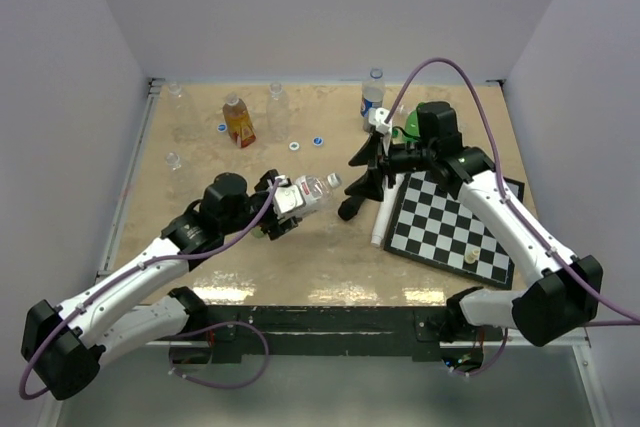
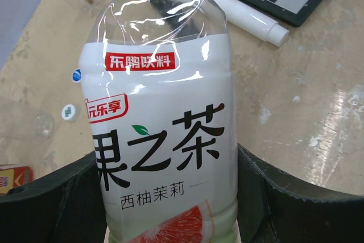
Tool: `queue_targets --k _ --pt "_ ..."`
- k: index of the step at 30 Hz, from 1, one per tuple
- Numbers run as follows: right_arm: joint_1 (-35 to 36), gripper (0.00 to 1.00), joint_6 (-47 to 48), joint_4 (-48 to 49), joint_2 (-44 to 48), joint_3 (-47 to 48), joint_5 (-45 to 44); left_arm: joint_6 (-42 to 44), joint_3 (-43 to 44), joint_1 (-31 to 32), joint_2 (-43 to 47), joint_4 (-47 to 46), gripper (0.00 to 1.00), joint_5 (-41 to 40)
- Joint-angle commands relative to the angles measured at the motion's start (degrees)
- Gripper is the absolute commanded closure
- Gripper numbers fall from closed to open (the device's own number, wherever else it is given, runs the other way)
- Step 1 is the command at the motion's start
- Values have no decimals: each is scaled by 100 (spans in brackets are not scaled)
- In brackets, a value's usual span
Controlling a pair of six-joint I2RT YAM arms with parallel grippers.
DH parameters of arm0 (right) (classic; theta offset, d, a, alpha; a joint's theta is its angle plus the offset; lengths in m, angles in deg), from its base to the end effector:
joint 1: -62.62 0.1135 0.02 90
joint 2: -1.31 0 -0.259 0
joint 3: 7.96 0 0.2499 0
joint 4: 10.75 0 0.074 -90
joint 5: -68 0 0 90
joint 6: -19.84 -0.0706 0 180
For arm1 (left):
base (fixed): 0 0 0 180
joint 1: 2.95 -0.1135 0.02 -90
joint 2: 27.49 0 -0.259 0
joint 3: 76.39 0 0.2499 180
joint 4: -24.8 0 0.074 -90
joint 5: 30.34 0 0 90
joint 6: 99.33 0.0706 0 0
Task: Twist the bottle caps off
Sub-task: Unscrew the bottle cap from the plastic bottle.
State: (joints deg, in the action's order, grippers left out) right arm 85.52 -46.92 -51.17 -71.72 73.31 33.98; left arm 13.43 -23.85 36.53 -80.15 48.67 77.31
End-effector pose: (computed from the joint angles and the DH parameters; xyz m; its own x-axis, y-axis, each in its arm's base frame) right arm 0.2423 0.1659 0.3366 -0.1099 -0.2861 -0.9519 -0.9874 0.1410 0.0716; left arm 0.1731 -0.1703 0.2615 0.0277 0.4548 -0.8902 0.8773 0.4158 0.2398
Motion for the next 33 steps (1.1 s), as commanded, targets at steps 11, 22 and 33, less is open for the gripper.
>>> queue_targets --k 11,22,33 --pt "-40 23 -2228 1518 -527 -453 509 -17 -534 15 318 -901 100 -684" --pt "-40 12 -1366 1000 -809 -172 669 -44 -561 15 362 -901 100 -754" --pt "30 13 -1832 1053 -1072 -14 422 -79 -543 7 362 -901 100 -684"
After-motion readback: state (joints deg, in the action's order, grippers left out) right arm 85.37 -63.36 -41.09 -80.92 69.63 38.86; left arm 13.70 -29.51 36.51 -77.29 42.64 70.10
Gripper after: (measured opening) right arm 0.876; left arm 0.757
